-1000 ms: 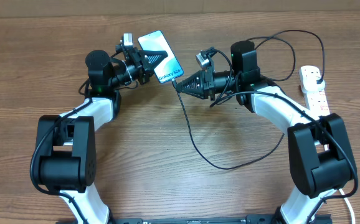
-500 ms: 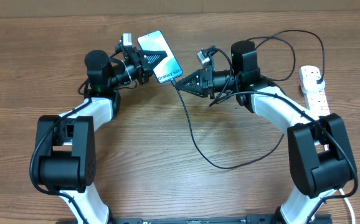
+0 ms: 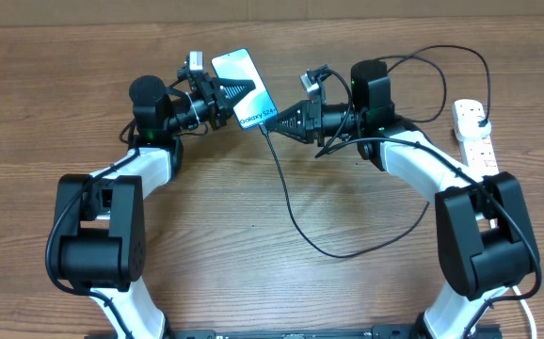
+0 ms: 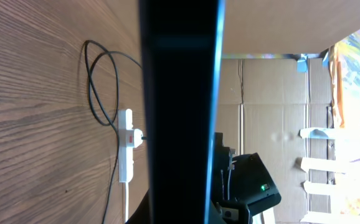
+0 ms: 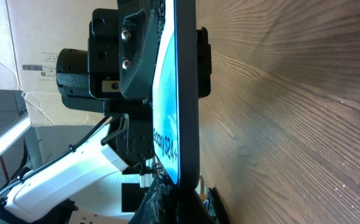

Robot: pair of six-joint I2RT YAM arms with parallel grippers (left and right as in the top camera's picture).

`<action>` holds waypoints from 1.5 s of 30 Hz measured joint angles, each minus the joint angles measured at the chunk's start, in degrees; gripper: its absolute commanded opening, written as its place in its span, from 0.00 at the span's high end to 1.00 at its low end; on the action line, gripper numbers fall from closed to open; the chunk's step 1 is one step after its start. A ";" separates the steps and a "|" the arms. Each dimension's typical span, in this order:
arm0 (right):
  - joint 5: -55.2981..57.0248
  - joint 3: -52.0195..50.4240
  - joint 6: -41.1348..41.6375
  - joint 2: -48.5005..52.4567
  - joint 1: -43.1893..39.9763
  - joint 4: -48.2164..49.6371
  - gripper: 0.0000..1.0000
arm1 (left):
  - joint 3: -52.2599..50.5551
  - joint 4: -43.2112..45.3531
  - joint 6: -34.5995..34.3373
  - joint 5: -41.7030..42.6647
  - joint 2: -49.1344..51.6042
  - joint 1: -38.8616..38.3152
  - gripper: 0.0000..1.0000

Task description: Plug charger to phone and switch on socket

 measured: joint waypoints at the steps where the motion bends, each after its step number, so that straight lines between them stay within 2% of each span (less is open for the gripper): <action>1: -0.04 0.00 -0.09 0.00 -0.02 0.02 0.96 | 0.00 0.00 0.02 0.00 0.00 0.00 0.96; 6: -1.88 -0.02 -1.29 0.00 -0.81 0.87 0.95 | 0.00 0.09 0.00 0.00 -0.02 -0.17 0.96; 13: -6.69 -0.04 -4.55 -0.61 -4.17 1.86 0.57 | 0.00 0.00 0.44 0.70 -0.02 -0.59 0.96; 17: -7.76 -0.04 -7.43 -2.71 -5.62 0.35 0.46 | 0.00 -0.02 0.50 1.66 -0.02 -0.70 0.96; 22: -7.61 0.02 -13.42 -5.99 -5.38 -8.83 0.42 | 0.00 -0.02 0.66 1.81 -0.02 -0.70 0.96; 28: -3.26 0.00 -21.09 -6.73 -3.30 -20.65 0.43 | 0.00 -0.04 0.66 1.77 -0.02 -0.70 0.96; 35: 1.49 0.00 -25.44 -6.73 1.77 -21.31 0.66 | 0.00 -0.04 0.61 1.75 -0.02 -0.70 0.96; 41: 3.80 0.00 -26.18 -6.73 1.97 -21.27 0.78 | 0.00 -0.04 0.59 1.81 -0.02 -0.70 0.96; 45: 4.31 0.00 -26.21 -6.73 1.99 -21.31 0.79 | 0.00 -0.04 0.59 1.97 -0.02 -0.72 0.96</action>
